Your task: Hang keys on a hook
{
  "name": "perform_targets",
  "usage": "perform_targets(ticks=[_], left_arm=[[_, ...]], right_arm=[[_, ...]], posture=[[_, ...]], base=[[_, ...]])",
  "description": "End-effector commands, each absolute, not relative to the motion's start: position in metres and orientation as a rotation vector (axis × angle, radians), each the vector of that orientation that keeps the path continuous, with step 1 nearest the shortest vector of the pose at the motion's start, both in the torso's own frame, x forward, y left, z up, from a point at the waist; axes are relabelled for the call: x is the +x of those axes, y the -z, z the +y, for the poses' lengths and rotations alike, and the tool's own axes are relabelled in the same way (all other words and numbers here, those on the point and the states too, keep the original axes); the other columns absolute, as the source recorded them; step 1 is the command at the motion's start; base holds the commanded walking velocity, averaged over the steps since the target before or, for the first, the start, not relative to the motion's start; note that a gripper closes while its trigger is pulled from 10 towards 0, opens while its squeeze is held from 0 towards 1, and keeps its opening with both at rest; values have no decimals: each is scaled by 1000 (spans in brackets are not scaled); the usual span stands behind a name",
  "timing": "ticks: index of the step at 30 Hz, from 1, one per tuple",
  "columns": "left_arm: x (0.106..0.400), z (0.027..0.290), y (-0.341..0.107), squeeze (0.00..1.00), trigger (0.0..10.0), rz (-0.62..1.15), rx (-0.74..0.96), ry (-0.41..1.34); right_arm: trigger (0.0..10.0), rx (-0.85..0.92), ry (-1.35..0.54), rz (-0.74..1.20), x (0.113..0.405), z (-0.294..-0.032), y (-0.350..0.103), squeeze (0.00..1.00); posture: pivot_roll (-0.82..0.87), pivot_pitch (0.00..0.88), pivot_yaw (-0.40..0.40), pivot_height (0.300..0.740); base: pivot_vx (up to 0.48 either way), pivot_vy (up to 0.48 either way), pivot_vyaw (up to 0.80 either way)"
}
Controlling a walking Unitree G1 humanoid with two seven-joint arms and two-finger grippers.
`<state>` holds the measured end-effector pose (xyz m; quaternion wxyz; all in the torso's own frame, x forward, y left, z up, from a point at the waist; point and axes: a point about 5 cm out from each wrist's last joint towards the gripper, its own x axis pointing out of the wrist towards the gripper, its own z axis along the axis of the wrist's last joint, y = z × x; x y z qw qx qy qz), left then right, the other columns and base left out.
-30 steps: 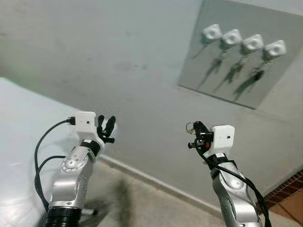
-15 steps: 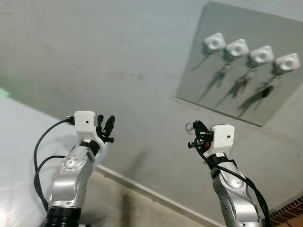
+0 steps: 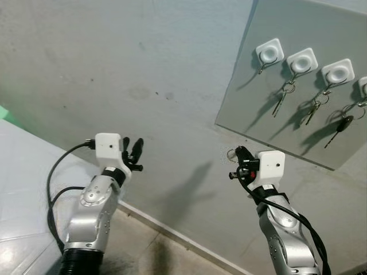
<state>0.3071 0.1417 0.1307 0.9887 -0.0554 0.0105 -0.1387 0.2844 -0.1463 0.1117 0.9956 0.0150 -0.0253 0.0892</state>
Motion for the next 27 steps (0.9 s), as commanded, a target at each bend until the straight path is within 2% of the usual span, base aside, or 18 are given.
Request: perform_targets(ticks=[1,3,9,15,27], left_arm=[[305,119,-147,0,10000,-29,-88,399],[302,106,-153,0,10000,-49,-86,454],[297,89,-164,0,10000,-81,-79,536],[298,87,-176,0,10000,-123,-78,555],[300,88,-198,0,10000,-171,-63,564]], right_arm=[[10000,15,-168,-67,291,-148,-118,0],[10000,18,-193,-93,297,-143,-124,0],[10000,3,-236,-161,308,-133,-142,0],[10000,1,-264,-255,329,-128,-174,0],[10000,6,-277,-348,349,-119,-204,0]], posture=[[131,0,-100,740],[131,0,-100,740],[123,0,-100,740],[118,0,-98,740],[121,0,-96,740]], base=[[0,0,0],[0,0,0],[0,0,0],[0,0,0],[0,0,0]])
